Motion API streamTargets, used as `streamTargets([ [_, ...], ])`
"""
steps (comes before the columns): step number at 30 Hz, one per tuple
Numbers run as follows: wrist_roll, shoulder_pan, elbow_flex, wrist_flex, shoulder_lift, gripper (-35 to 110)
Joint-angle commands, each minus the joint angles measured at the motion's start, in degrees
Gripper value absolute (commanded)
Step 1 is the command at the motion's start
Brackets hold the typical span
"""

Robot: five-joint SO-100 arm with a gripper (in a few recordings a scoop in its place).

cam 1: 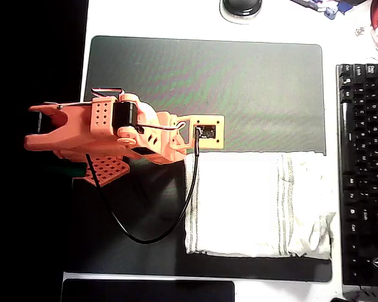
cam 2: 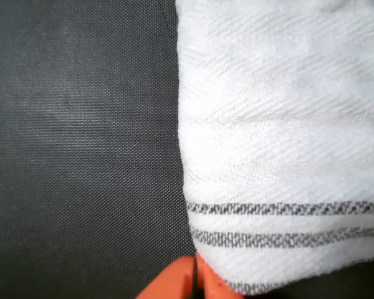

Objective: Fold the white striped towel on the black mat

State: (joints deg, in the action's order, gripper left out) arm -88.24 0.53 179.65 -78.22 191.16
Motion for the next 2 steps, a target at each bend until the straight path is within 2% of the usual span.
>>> streamTargets([
  [1,-0.44,0.18,1.23,-1.32,1.32,0],
  [2,-0.44,0.18,1.23,-1.32,1.32,0],
])
